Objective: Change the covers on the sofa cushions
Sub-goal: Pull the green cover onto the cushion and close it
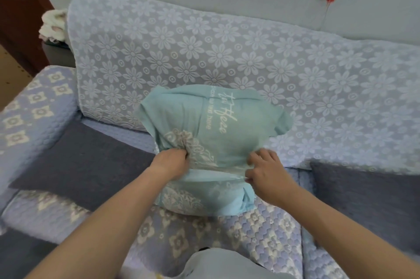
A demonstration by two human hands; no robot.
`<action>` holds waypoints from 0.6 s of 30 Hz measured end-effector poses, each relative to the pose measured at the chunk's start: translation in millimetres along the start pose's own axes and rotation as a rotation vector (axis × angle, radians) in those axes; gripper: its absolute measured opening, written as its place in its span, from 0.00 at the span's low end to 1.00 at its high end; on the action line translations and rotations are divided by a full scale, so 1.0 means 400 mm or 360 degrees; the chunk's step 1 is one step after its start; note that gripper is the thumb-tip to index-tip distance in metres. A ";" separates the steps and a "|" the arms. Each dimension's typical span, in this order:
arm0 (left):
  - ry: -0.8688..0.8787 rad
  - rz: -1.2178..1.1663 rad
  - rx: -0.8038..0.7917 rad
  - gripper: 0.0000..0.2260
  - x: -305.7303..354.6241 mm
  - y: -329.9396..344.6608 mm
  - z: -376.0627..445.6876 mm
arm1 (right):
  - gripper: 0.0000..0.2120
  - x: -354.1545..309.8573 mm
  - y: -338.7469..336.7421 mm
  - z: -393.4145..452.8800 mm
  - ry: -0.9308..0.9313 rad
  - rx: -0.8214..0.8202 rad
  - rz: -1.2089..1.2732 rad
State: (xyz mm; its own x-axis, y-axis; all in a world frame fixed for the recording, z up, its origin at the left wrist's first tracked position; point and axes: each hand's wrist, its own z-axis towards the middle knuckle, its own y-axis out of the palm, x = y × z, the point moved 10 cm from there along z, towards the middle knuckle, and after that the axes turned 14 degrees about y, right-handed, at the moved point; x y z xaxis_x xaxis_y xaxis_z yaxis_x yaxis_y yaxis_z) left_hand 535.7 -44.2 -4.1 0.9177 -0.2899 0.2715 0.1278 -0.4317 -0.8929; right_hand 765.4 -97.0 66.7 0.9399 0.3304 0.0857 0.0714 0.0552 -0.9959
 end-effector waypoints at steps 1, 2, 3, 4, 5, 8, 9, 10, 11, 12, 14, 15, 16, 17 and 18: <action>0.0044 0.0007 -0.0041 0.14 0.002 -0.001 0.002 | 0.06 -0.021 -0.038 -0.008 -0.0107 0.0139 0.0095; 0.0082 -0.0012 -0.0069 0.14 0.006 0.002 0.003 | 0.06 -0.039 -0.055 -0.015 -0.0214 0.0182 0.0190; 0.0117 -0.0057 -0.0091 0.13 0.010 0.008 0.004 | 0.06 -0.056 -0.054 -0.021 -0.0299 0.0143 0.0260; 0.0132 -0.0134 -0.0115 0.13 0.011 0.019 0.003 | 0.07 -0.068 -0.037 -0.022 -0.0345 0.0062 0.0324; 0.0152 -0.0188 -0.0133 0.12 0.015 0.030 0.000 | 0.09 -0.065 -0.007 -0.020 -0.0316 -0.0080 0.0391; 0.0341 0.0048 -0.0081 0.14 0.044 0.050 -0.015 | 0.19 -0.033 0.080 -0.021 -0.0042 -0.0502 0.0490; 0.0455 0.0250 -0.0025 0.16 0.067 0.054 -0.019 | 0.19 -0.025 0.093 -0.026 0.0026 -0.0597 0.0498; 0.0591 0.0460 0.0054 0.18 0.098 0.053 -0.028 | 0.18 -0.021 0.103 -0.029 0.0071 -0.0676 0.0511; 0.0704 0.0590 0.0131 0.19 0.126 0.053 -0.038 | 0.17 -0.019 0.110 -0.038 0.0121 -0.0758 0.0519; 0.0781 0.0659 0.0182 0.21 0.146 0.051 -0.045 | 0.16 -0.013 0.118 -0.044 0.0193 -0.0817 0.0558; 0.0881 0.0762 0.0136 0.24 0.162 0.063 -0.055 | 0.18 0.037 0.131 -0.046 0.0527 -0.0860 0.0719; 0.0932 0.0801 0.0123 0.24 0.161 0.071 -0.059 | 0.17 0.081 0.144 -0.047 0.0803 -0.0881 0.0868; 0.0954 0.0826 0.0135 0.21 0.152 0.073 -0.062 | 0.14 0.124 0.159 -0.057 0.1133 -0.0912 0.1083; 0.0946 0.0829 0.0156 0.16 0.141 0.070 -0.064 | 0.11 0.152 0.175 -0.081 0.1459 -0.0971 0.1324; 0.0884 0.0808 0.0192 0.13 0.127 0.059 -0.068 | 0.08 0.157 0.195 -0.110 0.1737 -0.1063 0.1597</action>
State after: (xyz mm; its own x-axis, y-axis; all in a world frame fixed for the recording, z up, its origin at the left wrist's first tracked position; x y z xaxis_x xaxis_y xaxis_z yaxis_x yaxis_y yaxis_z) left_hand 575.3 -92.2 -1.7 0.5547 -0.8290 -0.0706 -0.1897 -0.0435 -0.9809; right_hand 844.8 -113.2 -6.9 0.4517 -0.8248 -0.3401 -0.8316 -0.2512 -0.4953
